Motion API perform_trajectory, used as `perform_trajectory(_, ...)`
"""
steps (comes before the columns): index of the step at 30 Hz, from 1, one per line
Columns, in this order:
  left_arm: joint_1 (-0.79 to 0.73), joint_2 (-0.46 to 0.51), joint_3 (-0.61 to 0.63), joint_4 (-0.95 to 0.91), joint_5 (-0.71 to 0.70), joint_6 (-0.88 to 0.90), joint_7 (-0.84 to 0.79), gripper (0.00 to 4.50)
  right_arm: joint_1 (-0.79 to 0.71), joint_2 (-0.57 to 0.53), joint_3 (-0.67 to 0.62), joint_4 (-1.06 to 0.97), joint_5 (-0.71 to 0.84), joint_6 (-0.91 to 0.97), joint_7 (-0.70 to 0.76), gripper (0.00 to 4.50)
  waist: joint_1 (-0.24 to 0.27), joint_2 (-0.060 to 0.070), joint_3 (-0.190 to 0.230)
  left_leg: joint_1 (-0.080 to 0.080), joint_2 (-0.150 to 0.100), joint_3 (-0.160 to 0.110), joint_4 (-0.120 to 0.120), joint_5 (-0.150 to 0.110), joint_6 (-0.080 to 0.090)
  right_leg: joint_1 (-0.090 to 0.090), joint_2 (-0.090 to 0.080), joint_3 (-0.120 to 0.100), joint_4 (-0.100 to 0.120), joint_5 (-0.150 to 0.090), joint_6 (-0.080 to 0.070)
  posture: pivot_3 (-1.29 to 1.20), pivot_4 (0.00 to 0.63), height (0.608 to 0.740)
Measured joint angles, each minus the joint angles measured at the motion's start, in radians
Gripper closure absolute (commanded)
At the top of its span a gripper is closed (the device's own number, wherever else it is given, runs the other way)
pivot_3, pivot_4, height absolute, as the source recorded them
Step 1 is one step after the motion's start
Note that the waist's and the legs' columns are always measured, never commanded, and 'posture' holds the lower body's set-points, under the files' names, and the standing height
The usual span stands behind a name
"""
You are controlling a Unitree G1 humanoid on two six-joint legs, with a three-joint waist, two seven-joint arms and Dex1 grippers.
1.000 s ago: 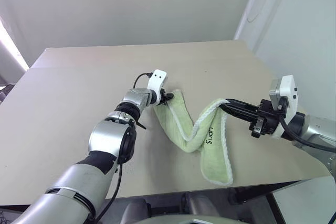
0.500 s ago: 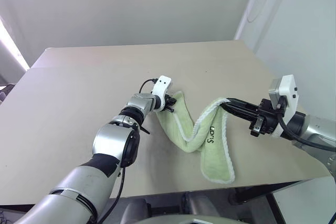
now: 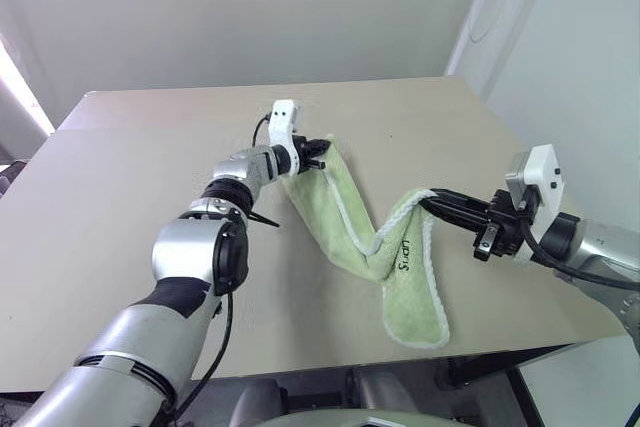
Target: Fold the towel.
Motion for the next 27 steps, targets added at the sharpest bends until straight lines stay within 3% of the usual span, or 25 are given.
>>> perform_trajectory(5, -0.063, 0.076, 0.075, 0.0, -0.053, 0.023, 0.099, 4.45, -0.115, 0.062, 0.033, 0.094, -0.115, -0.05, -0.067, 4.5, -0.001, -0.001, 0.001, 0.001, 0.0, 0.0, 0.0, 0.0, 0.0, 0.0, 0.0, 0.0, 0.001, 0.0, 0.001, 0.0, 0.0, 0.712)
perform_trajectory(12, -0.088, 0.166, 0.134, 0.002, -0.078, 0.051, 0.278, 4.45, -0.246, 0.067, 0.069, 0.285, -0.327, -0.159, -0.109, 4.5, 0.002, 0.0, 0.0, -0.001, 0.0, 0.0, -0.001, 0.0, 0.0, -0.002, 0.0, 0.0, 0.0, 0.002, 0.005, 0.0, 0.0, 0.712)
perform_trajectory(20, -0.096, 0.26, 0.193, 0.006, -0.097, 0.056, 0.511, 4.45, -0.477, 0.146, 0.171, 0.622, -0.607, -0.372, -0.186, 4.5, -0.003, 0.0, 0.0, 0.001, 0.0, 0.0, -0.001, 0.0, 0.0, -0.002, 0.0, 0.0, 0.002, 0.003, 0.004, 0.0, 0.0, 0.712)
perform_trajectory(27, -0.149, 0.317, 0.191, 0.01, -0.095, 0.095, 0.493, 4.45, -0.599, 0.187, 0.206, 0.786, -0.695, -0.554, -0.182, 4.5, -0.002, 0.0, 0.0, -0.002, 0.0, 0.0, -0.002, 0.0, 0.0, -0.003, -0.001, 0.0, 0.0, 0.004, 0.002, 0.0, 0.0, 0.712)
